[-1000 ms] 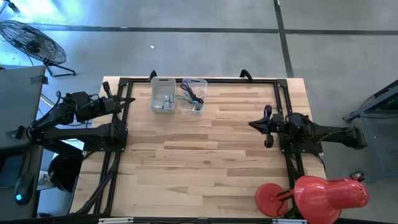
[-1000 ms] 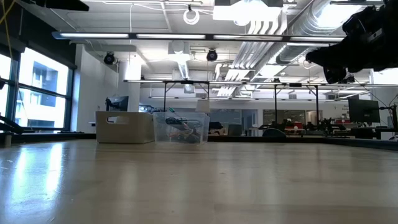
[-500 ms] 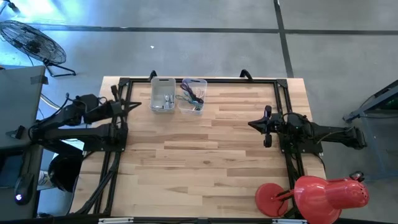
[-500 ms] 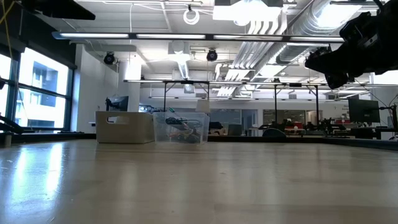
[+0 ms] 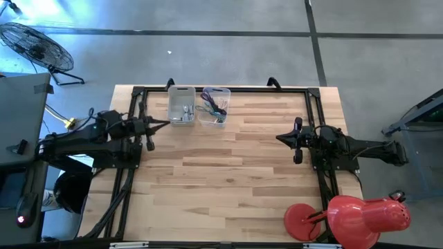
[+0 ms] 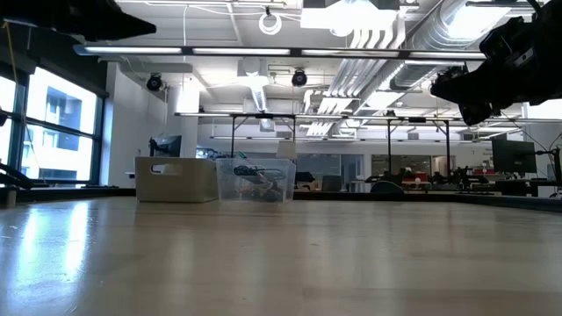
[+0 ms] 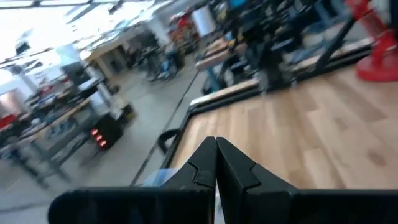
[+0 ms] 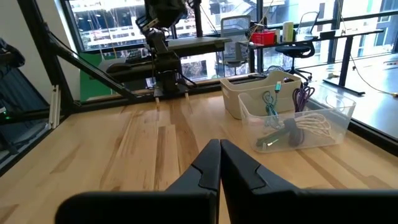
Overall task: Pick & Place USB Port
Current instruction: Return to Home Position
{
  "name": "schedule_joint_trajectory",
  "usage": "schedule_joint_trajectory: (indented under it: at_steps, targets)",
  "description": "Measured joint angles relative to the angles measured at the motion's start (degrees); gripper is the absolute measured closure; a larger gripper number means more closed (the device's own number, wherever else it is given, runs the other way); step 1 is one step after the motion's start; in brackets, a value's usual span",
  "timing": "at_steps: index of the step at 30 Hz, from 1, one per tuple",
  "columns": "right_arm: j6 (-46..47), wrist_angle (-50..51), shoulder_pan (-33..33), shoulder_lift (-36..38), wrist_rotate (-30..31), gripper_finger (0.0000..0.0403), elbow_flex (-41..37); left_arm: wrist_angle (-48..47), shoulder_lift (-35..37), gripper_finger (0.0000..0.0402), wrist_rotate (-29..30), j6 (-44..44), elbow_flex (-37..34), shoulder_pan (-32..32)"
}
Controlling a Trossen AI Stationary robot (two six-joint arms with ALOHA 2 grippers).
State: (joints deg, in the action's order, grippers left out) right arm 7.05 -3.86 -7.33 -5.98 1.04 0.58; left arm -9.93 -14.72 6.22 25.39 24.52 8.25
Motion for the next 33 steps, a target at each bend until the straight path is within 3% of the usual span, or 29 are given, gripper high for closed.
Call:
schedule_joint_trajectory:
  at_steps: [8,18,22,24,33]
  targets:
    - [0.00,0.00,0.00,0.00,0.00,0.0402,0.00,8.68,0.04,0.0401,-3.31,-1.69,-7.65,-0.02]
    - [0.00,0.00,0.00,0.00,0.02,0.0402,0.00,22.65,0.04,0.0401,4.82,1.20,-19.03,-0.01]
    - [0.00,-0.02,0.00,0.00,0.01,0.0402,0.00,31.21,-0.11,0.0401,7.29,-4.59,-23.53,-0.02]
    - [0.00,-0.02,-0.01,0.00,0.02,0.0402,0.00,29.55,0.16,0.0401,7.75,-6.43,-23.31,-0.02]
    - [0.00,-0.04,-0.01,0.00,-0.09,0.0402,0.00,26.89,-0.07,0.0401,-1.77,-7.56,-23.38,-0.02]
